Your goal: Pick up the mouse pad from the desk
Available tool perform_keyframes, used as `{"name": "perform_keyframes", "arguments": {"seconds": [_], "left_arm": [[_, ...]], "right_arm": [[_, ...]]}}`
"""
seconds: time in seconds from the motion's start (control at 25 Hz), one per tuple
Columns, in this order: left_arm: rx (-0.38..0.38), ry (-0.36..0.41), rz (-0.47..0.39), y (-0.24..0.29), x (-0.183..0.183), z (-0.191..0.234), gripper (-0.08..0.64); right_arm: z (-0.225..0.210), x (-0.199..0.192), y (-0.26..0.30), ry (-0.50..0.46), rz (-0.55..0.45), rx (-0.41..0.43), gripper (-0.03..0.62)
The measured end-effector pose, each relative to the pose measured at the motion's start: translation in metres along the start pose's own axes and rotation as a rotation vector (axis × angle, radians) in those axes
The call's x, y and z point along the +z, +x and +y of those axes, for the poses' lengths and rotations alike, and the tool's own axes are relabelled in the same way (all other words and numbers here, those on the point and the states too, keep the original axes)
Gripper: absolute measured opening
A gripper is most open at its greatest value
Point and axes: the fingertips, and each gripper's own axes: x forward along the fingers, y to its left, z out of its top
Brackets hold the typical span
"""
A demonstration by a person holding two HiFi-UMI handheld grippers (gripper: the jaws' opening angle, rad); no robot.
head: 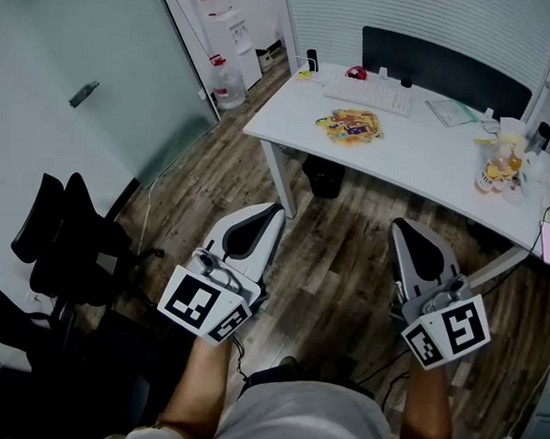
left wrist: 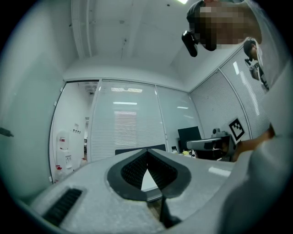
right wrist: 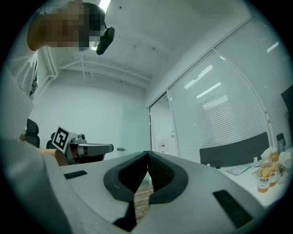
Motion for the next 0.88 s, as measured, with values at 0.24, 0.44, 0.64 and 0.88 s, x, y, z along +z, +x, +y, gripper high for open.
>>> {"name": "perform_keyframes", "arguments": {"seconds": [0.24,0.44,0.64,0.88], "left_arm": [[0.027,0.008,0.000,0.011,-0.002,-0.010,0.015],[0.039,0.003,0.001,0.019,-0.004,-0.012,0.015],[0.042,-0.002,0.003,0.029,-0.008,-0.005,0.015],[0.036,-0.004,0.001,0.049,-0.016,0.013,0.015]], "right_arm": [[-0.016,-0.003,-0.006,-0.004,0.003,0.029,0.012],[-0.028,-0.004,-0.006,-0.006,0.010,0.039,0.012],[-0.037,-0.007,0.003,-0.010,0.027,0.043,0.012],[-0.052,-0.016,0.023,-0.016,0.043,0.035,0.012]]}}
